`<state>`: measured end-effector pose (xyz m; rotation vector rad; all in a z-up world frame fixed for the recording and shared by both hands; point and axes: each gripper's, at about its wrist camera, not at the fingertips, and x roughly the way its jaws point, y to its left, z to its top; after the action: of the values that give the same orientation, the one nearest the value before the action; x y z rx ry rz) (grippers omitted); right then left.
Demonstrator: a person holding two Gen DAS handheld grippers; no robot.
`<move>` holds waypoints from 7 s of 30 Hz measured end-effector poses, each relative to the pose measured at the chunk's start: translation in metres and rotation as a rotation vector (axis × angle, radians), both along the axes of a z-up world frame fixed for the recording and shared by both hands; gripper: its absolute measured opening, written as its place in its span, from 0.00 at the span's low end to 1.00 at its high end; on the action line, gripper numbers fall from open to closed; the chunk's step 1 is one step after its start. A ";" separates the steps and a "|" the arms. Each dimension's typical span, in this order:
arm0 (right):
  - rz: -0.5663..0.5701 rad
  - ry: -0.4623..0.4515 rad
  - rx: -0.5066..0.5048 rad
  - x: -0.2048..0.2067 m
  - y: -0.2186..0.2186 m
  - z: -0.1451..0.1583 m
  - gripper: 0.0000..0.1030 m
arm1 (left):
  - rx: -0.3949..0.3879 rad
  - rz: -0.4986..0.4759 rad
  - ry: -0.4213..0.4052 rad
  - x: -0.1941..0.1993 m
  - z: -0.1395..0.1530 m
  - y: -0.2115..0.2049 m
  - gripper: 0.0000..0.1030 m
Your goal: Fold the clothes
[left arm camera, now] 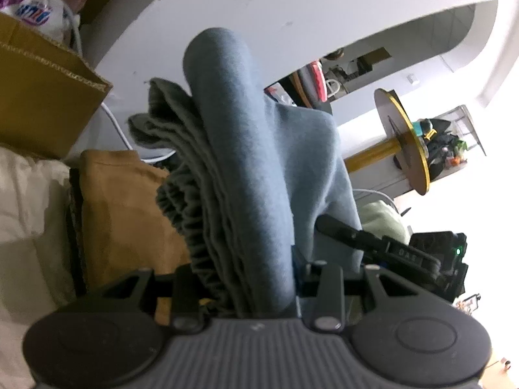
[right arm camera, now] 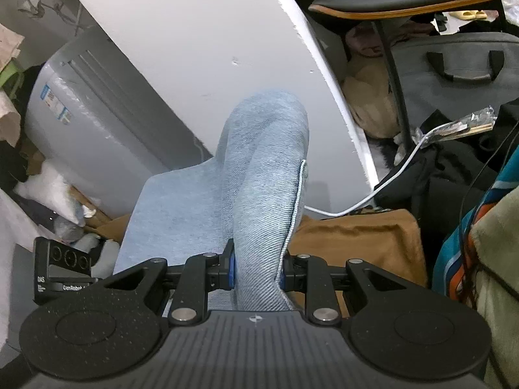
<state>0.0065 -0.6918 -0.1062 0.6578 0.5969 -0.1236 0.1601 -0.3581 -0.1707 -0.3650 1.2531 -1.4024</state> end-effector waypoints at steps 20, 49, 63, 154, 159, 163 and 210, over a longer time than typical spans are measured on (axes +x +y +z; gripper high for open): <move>-0.016 0.150 -0.098 0.034 -0.023 -0.058 0.24 | 0.034 0.022 0.122 0.006 -0.081 -0.026 0.40; -0.152 0.215 -0.020 0.059 -0.049 -0.160 0.25 | 0.188 0.025 0.100 0.031 -0.132 -0.046 0.44; -0.114 0.226 -0.027 0.057 -0.050 -0.155 0.25 | 0.311 -0.051 -0.220 0.045 -0.041 -0.024 0.41; -0.057 0.259 -0.475 0.149 -0.046 -0.154 0.43 | 0.480 -0.058 -0.865 0.004 -0.086 -0.131 0.32; -0.050 0.300 -0.488 0.156 -0.051 -0.166 0.43 | 0.480 -0.043 -0.830 0.008 -0.093 -0.126 0.33; -0.048 0.327 -0.440 0.155 -0.059 -0.176 0.43 | 0.484 -0.048 -0.859 0.006 -0.094 -0.123 0.33; 0.170 0.330 -0.464 0.021 0.052 -0.162 0.46 | 0.423 -0.241 -0.928 -0.069 -0.085 -0.039 0.39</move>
<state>0.0270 -0.6397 -0.2679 0.1332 0.9036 -0.2060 0.0910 -0.3976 -0.2555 0.6872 0.7741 -1.2159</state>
